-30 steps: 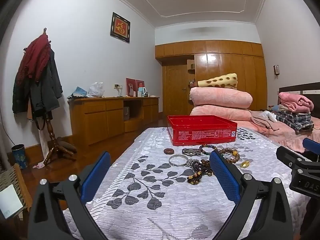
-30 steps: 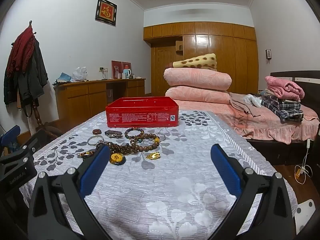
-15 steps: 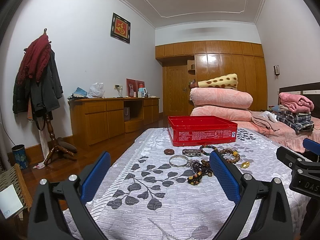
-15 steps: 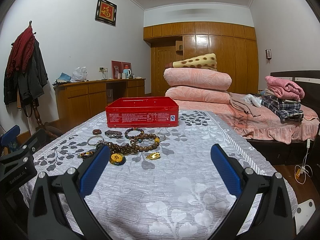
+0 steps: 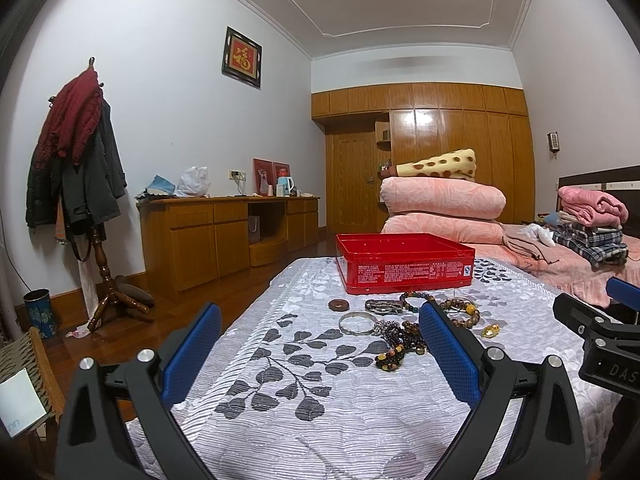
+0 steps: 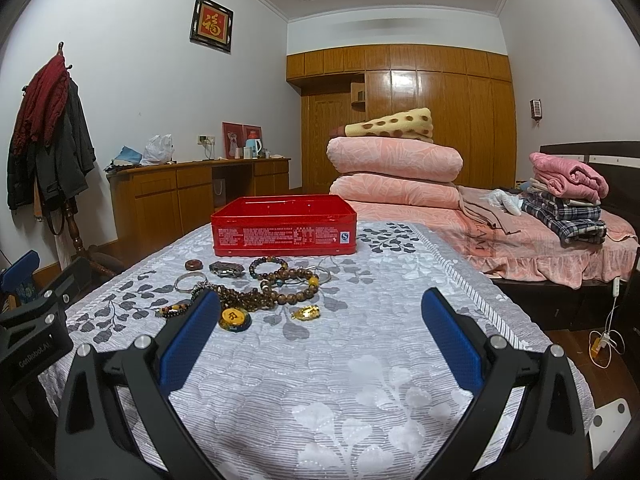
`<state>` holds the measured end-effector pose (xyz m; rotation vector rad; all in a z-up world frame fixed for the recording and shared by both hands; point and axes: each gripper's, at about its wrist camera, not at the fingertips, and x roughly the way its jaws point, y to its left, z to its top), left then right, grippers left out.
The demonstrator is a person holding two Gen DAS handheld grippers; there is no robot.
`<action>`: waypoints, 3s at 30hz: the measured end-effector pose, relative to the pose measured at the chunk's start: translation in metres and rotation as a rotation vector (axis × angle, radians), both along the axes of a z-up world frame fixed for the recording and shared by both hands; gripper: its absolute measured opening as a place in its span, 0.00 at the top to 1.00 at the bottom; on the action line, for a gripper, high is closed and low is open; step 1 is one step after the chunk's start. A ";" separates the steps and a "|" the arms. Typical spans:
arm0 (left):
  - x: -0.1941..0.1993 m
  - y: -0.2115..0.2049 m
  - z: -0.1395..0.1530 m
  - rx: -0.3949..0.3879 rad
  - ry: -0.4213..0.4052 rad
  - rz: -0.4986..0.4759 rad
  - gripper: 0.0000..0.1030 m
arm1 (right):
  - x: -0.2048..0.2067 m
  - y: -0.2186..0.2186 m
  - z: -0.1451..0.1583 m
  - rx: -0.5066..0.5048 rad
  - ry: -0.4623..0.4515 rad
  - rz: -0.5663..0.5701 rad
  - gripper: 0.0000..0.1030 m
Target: Organize jewelry
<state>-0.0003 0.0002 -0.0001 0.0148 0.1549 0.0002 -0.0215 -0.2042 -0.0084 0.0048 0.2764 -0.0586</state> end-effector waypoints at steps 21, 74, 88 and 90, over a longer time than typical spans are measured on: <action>0.000 0.000 0.000 -0.001 -0.002 0.000 0.06 | 0.000 -0.001 0.000 0.000 0.000 0.000 0.05; 0.073 0.004 -0.006 -0.029 0.378 -0.141 0.09 | 0.073 -0.019 -0.014 0.113 0.362 0.133 0.06; 0.111 -0.006 -0.019 -0.042 0.540 -0.224 0.28 | 0.124 -0.021 -0.027 0.135 0.543 0.174 0.35; 0.115 -0.008 -0.020 -0.038 0.553 -0.233 0.28 | 0.130 -0.019 -0.031 0.139 0.568 0.177 0.39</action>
